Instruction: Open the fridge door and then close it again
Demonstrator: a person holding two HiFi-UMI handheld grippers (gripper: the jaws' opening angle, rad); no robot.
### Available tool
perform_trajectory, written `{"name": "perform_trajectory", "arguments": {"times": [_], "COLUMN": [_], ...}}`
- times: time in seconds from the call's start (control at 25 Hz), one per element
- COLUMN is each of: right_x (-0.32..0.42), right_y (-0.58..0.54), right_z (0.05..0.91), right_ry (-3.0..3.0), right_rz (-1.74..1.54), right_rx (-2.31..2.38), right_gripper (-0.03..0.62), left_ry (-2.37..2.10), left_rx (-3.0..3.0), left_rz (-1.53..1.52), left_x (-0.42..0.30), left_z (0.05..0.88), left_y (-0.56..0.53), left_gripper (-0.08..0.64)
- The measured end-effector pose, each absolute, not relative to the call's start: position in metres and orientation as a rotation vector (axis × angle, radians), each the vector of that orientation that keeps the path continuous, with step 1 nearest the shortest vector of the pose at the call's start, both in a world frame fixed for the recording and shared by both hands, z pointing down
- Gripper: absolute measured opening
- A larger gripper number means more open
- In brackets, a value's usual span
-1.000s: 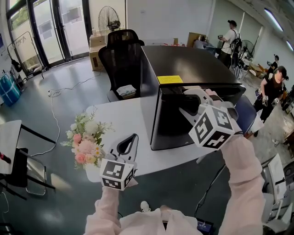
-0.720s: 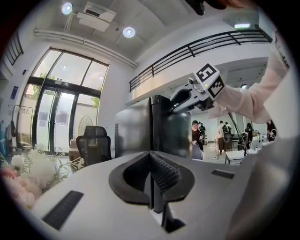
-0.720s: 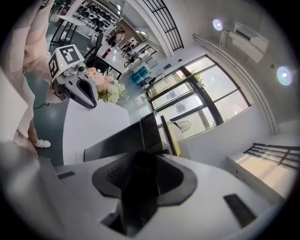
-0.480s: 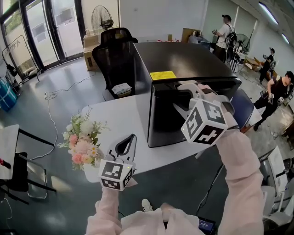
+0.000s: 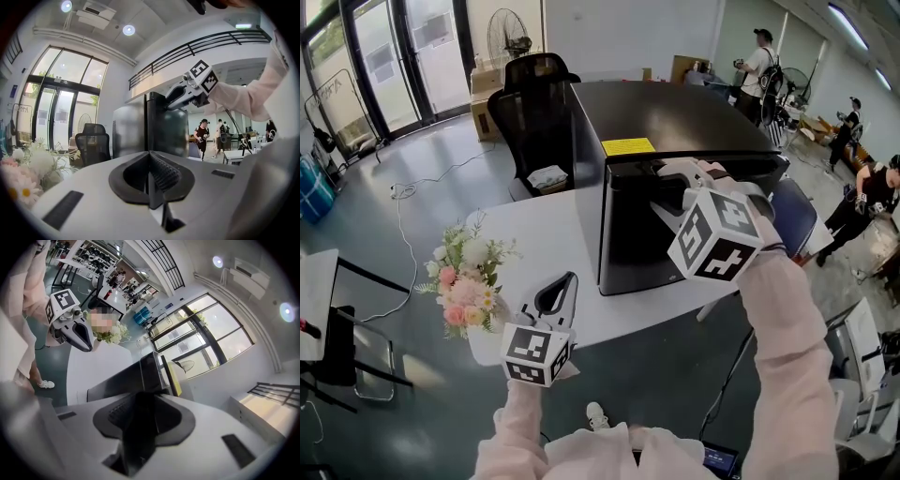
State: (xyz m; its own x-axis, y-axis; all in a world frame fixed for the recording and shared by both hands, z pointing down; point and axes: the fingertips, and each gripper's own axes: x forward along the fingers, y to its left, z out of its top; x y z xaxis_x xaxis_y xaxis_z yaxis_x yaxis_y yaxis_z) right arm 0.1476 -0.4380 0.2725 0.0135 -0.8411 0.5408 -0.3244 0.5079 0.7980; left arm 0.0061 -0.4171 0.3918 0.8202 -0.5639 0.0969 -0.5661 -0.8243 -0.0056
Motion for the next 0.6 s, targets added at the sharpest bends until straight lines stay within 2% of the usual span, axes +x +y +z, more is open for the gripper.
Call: {"name": "perform_trajectory", "arguments": {"times": [0.6], "right_x": [0.148], "right_y": [-0.434], "right_z": [0.272], "right_ry": [-1.538], "right_rz": [-0.609], "right_rx": [1.046], "right_gripper": [0.117], "left_ry": [-1.004], "left_rx": [2.943], "left_rz": [0.146], "left_x": [-0.008], "left_z": [0.391], "left_y": [-0.396], "left_gripper": [0.011]}}
